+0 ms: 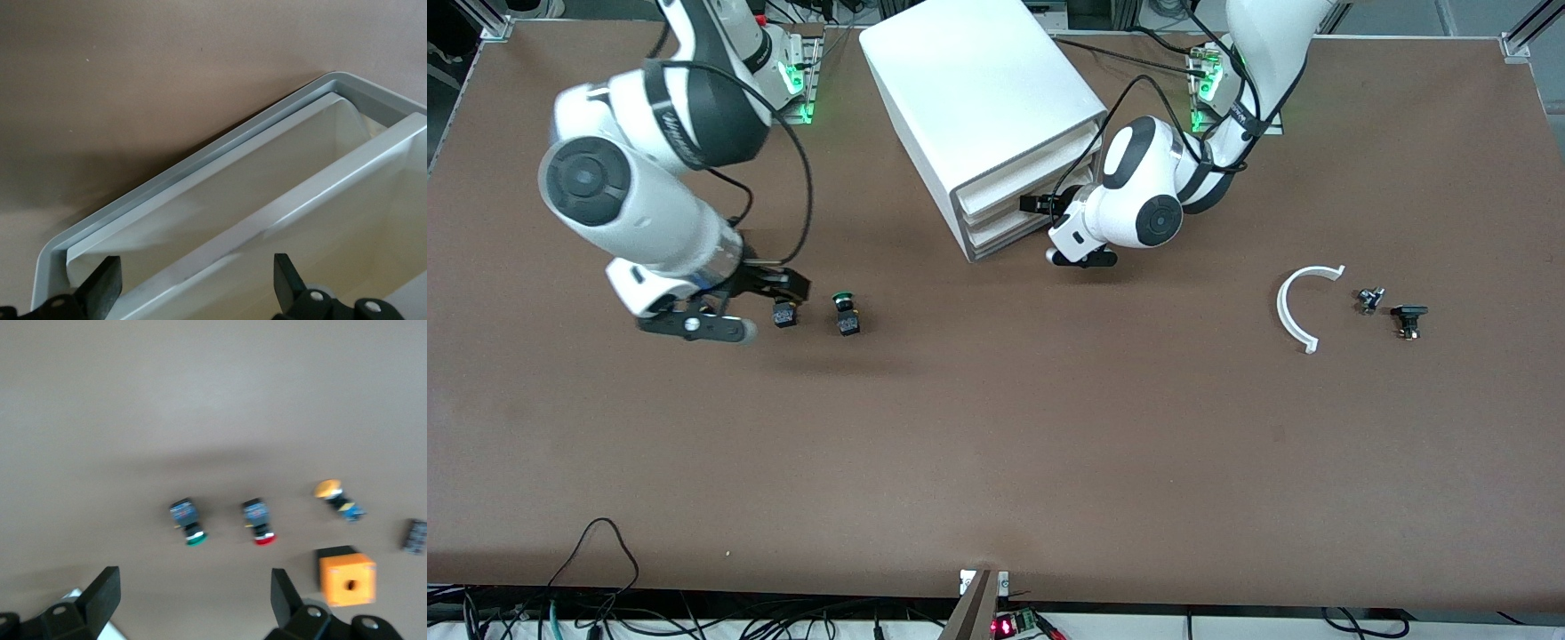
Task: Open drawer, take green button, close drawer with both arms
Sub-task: 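Push the drawer shut with the left gripper while the right gripper lowers the button, then release the green button beside the red button with the right gripper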
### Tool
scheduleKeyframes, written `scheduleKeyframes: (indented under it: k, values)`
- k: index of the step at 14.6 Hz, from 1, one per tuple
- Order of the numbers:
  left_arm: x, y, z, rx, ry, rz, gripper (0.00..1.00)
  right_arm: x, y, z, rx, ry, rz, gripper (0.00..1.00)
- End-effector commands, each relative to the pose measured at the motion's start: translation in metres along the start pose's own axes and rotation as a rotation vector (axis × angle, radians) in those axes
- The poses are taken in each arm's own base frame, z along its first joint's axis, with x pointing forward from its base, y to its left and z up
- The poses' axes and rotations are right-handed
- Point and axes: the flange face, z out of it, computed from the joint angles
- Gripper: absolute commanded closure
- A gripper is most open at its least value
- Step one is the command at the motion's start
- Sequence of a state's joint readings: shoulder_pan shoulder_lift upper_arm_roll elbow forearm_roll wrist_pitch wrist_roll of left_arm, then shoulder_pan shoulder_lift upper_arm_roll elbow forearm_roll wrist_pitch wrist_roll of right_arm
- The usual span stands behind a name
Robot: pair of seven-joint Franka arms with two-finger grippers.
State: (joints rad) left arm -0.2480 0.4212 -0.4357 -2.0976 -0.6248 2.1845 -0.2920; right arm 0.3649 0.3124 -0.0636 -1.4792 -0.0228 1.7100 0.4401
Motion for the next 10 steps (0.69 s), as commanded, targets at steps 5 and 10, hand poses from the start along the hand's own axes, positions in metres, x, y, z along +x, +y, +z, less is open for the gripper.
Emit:
scheduleKeyframes:
  k: [5,10]
  values:
    - [0.025,-0.032,-0.056,-0.051,0.096,-0.076,0.00,0.022,0.119,-0.060,-0.039,0.020,0.060,0.00]
    - [0.052,-0.072,-0.135,-0.132,0.316,-0.157,0.00,0.003,0.171,-0.080,-0.023,0.034,0.086,0.00]
